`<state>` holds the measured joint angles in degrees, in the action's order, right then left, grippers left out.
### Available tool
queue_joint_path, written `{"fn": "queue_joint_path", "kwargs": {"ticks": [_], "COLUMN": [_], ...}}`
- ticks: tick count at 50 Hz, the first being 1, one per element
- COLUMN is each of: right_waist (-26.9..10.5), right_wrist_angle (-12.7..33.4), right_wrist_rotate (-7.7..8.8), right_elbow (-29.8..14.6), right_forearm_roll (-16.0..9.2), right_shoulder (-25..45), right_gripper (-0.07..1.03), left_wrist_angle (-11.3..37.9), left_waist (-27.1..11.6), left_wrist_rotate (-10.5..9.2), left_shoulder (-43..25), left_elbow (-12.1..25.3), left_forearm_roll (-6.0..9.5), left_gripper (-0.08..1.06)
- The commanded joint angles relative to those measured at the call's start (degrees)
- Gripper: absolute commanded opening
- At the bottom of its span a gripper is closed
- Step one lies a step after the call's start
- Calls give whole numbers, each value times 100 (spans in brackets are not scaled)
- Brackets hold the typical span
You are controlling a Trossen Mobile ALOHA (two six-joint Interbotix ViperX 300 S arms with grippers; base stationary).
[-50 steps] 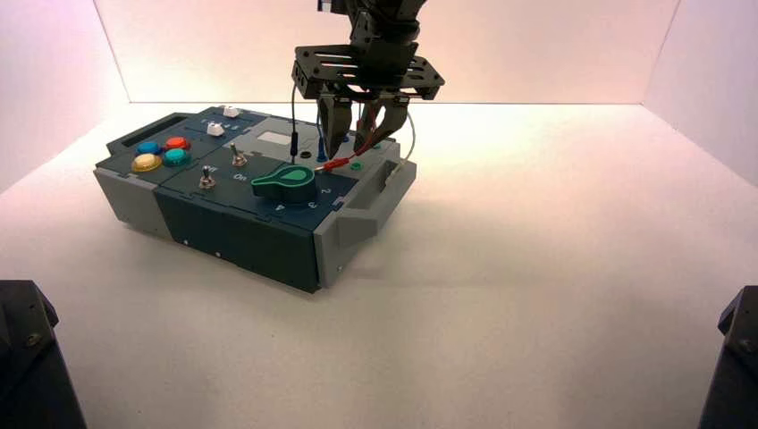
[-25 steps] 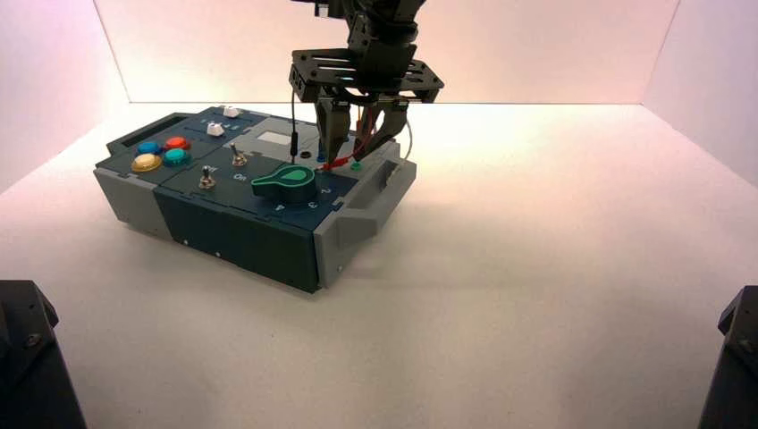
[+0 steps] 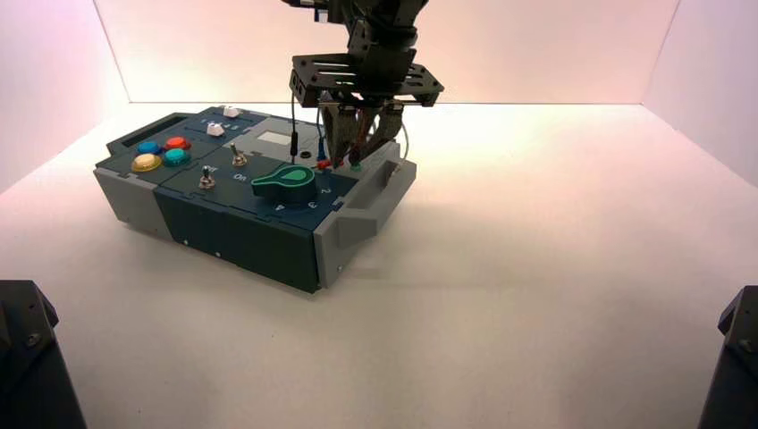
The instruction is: Insert the red wire.
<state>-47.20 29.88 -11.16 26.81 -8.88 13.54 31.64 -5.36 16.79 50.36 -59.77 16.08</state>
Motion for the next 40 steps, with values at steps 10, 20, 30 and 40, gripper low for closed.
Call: {"fn": "queue_joint_path", "kwargs": {"ticks": [10,20,30,40], "right_waist": [-35,-35,-44,-35], "right_wrist_angle": [-105,-220,-404,-466], "right_wrist_rotate": [26,26,26,26], "right_elbow": [-158,-185,-185,-193], "right_forearm_roll": [-18,-18,-18,-18], "right_shoulder": [-97,-79,-70,-35], "right_gripper": [27,28,31,31], "left_wrist_angle": [-53,-53,-53,-44], "left_waist": [9,18,9,9], "left_wrist_rotate": [9,9,9,9], "left_shoulder": [-18,-18,-18,-18], "left_elbow": [176,167,176,176], "left_forearm_roll": [-18,-9,-18,-9], "left_gripper": [17,17,17,17]}}
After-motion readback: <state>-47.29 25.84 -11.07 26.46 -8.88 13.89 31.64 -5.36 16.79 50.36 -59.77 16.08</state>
